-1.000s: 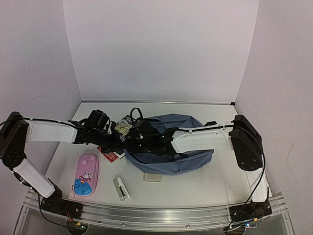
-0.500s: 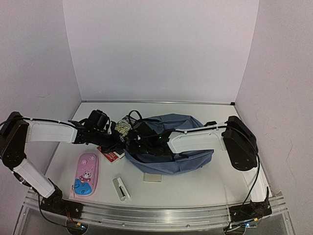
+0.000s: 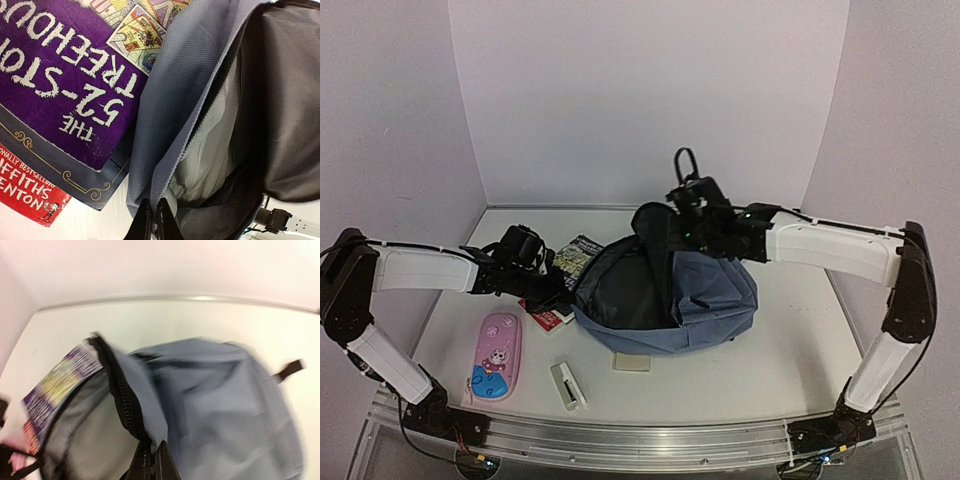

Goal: Pack the student bag
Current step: Unzip the student bag at the center of the board.

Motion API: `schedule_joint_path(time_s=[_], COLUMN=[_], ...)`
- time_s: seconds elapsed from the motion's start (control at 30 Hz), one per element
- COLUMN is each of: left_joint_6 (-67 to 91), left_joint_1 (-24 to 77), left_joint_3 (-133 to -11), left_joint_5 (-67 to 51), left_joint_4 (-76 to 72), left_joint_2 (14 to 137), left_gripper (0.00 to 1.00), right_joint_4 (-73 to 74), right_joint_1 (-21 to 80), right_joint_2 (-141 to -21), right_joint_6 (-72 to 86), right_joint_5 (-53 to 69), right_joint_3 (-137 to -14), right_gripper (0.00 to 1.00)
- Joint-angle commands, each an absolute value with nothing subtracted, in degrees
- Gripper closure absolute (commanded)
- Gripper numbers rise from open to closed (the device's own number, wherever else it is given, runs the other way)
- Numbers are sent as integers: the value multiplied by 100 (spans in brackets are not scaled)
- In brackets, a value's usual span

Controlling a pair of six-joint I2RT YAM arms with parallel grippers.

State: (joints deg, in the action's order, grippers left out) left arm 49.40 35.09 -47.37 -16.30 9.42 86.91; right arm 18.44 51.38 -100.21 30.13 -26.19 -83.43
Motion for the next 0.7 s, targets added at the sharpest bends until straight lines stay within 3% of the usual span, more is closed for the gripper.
schedule_joint_path(time_s=[0.0, 0.43, 0.67], left_joint_6=[4856, 4880, 4727], left_joint_1=[3520, 3547, 3822], left_joint_3=[-4820, -4976, -5851], left_joint_5=[-1681, -1701, -1807], left_joint_4=[838, 827, 813], left_joint_2=[8677, 8736, 9525], left_gripper=[100, 100, 100], right_joint_4=[2249, 2098, 2001], right_joint_1=[4126, 3063, 2742], right_joint_2=[-9824, -10457, -10210], right_joint_6=[2801, 3104, 3150], right_joint_5=[-2828, -2464, -2346], right_joint_3=[-7737, -7224, -6918], right_gripper=[100, 100, 100])
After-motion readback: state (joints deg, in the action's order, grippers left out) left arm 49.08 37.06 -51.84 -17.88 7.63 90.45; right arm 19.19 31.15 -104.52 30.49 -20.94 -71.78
